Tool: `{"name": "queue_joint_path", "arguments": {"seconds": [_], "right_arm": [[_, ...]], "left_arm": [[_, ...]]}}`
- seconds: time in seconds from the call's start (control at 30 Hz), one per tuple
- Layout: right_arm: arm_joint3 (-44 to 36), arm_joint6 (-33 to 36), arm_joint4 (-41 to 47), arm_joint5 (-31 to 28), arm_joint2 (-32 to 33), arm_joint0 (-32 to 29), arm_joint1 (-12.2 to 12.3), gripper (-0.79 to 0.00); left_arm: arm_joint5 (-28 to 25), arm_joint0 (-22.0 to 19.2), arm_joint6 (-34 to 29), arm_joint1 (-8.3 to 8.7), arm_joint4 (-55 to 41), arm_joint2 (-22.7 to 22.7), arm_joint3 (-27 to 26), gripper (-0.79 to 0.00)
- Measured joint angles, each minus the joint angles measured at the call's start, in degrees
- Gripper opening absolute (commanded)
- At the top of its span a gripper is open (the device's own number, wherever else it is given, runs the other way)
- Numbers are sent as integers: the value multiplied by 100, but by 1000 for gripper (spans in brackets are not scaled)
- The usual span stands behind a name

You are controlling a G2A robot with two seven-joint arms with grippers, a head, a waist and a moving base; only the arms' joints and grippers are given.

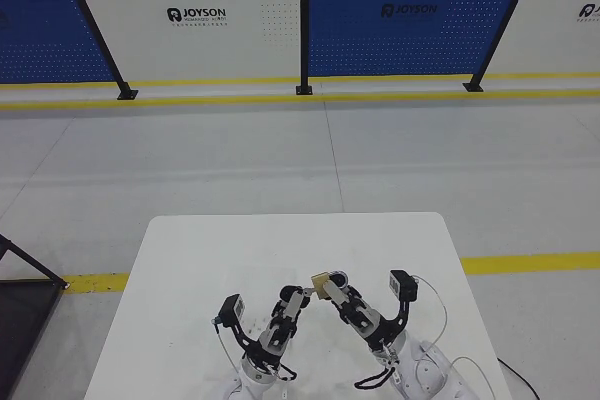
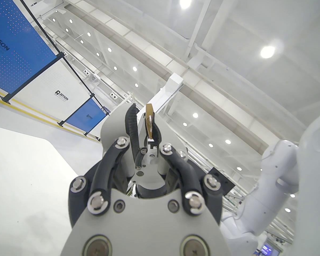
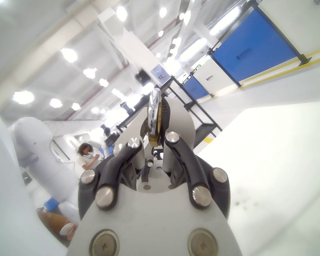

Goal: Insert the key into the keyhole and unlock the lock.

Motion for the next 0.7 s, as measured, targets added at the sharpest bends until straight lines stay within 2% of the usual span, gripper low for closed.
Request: {"name": "queue_joint_path", "arguments": {"seconds": [0.3,0.5,0.7], "right_arm": [[-44,143,35,98,-9,4,15,-785],[-63,224,66,151,-21,17,24,-785],[-97,329,-23,208,-36,28,35,-785]], "left_arm": [[38,16,-116,-8,-2,-21,-47,-665],[151,19,-147,-17,80,-43,-63,-785],[193,26,-85,-27,180,-64,-70,-785]]}}
